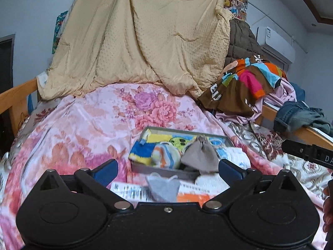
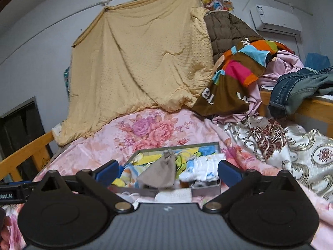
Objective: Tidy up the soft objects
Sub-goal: 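Lift both open tools away from the tray back toward the pile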
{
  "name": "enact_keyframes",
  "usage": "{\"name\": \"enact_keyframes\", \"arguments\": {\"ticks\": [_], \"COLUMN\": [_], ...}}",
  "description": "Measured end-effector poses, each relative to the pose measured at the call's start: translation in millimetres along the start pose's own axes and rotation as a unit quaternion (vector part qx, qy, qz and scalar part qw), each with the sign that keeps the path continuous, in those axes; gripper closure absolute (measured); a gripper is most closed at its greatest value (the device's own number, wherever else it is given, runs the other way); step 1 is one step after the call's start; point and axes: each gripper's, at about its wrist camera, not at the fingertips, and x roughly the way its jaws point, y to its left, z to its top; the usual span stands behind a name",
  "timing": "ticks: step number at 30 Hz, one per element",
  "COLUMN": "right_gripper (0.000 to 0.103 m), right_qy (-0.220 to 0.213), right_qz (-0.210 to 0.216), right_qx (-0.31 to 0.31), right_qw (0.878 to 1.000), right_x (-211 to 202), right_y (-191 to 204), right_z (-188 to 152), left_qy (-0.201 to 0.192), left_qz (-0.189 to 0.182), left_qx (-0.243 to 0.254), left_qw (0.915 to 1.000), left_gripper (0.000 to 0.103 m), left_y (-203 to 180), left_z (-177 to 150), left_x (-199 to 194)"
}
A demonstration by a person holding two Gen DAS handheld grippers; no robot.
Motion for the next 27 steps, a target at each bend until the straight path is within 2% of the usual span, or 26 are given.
{"name": "enact_keyframes", "arguments": {"ticks": [5, 12, 22, 27], "right_gripper": [0.000, 0.000, 0.000, 0.000], "right_qy": [0.028, 0.075, 0.123, 0.152], "right_qz": [0.013, 0.021, 0.020, 0.024], "right_qx": [-0.039, -0.048, -0.051, -0.044], "right_qw": [0.999, 0.996, 0.991, 0.987], "right_x": [-9.9, -14.9, -0.3, 12.7], "right_y": [16.8, 29.7, 36.0, 35.8], "right_z": [-29.0, -60.8, -79.5, -89.7], "left_qy": [0.011, 0.032, 0.076, 0.089], "left_qz": [-0.020, -0.017, 0.002, 0.007], "left_qx": [-0.004, 0.015, -0.007, -0.024], "left_qw": [0.9997, 0.9992, 0.9971, 0.9957], "left_gripper": [0.001, 0.001, 0.001, 0.001], "left_y": [-0.2, 2.7, 30.5, 40.5], "left_z": [-23.3, -53.7, -95.4, -102.1], "left_x": [-15.8, -22.2, -11.8, -3.3]}}
